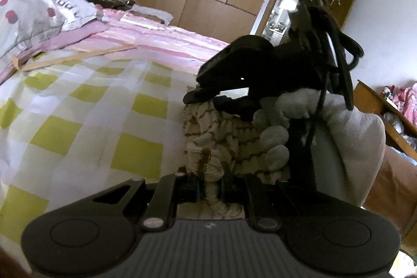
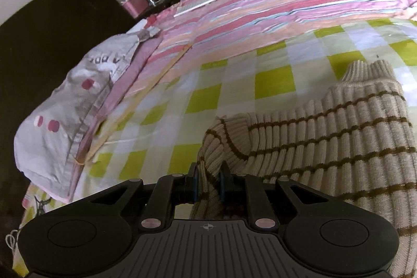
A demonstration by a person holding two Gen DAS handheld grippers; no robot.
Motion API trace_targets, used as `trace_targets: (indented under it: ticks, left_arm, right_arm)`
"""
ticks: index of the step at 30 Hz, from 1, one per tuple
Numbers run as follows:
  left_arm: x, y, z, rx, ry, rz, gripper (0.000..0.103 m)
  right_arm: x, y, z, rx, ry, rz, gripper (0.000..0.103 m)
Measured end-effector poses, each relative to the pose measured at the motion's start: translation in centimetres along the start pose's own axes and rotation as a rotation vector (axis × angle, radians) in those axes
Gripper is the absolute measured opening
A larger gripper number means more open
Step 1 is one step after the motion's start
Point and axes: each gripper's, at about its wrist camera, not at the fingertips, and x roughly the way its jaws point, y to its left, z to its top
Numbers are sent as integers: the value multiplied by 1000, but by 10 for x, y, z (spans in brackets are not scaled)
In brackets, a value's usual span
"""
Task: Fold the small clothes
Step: 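Fold the held edge over the sweater with the left tool and open it, then press the folded striped sweater flat with the right tool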
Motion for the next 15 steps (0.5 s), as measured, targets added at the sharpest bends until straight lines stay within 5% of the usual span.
trace_targets:
  ticks: [15]
  left_arm:
    - [-22, 29, 1, -147, -45, 53, 29]
  right_arm:
    - [-6, -1, 9, 20, 6, 38, 27]
